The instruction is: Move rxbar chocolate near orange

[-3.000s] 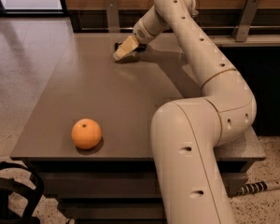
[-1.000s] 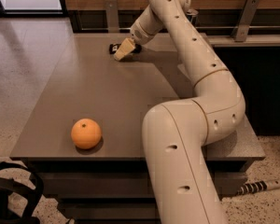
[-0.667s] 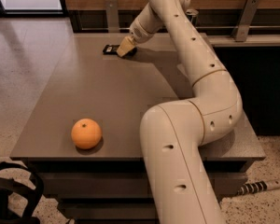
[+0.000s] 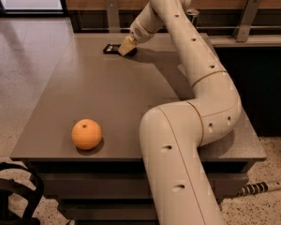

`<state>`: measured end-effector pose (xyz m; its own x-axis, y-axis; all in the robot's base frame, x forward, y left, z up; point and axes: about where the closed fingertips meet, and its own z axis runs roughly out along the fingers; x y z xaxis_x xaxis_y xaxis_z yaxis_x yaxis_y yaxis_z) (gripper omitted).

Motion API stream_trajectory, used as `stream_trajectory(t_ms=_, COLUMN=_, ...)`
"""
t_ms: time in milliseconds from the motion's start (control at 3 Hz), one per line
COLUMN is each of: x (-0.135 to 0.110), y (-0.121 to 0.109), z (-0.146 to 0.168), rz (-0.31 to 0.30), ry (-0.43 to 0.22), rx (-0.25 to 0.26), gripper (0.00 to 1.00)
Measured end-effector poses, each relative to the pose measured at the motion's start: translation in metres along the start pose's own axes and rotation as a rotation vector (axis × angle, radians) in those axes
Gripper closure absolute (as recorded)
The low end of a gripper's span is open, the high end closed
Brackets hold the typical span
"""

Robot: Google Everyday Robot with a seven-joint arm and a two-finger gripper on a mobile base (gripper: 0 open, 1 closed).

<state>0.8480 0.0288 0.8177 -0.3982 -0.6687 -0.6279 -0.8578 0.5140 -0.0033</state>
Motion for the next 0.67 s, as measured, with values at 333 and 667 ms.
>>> stream_trajectory(t_ms=333, x=0.0, y=0.0, z=-0.0001, rz=0.0, ry=0.0, rx=0.0, gripper=1.0)
stream_trajectory(t_ms=667, x=-0.0001, y=0.0, z=-0.0002, rz=0.0, ry=0.0, rx=0.0, gripper=1.0)
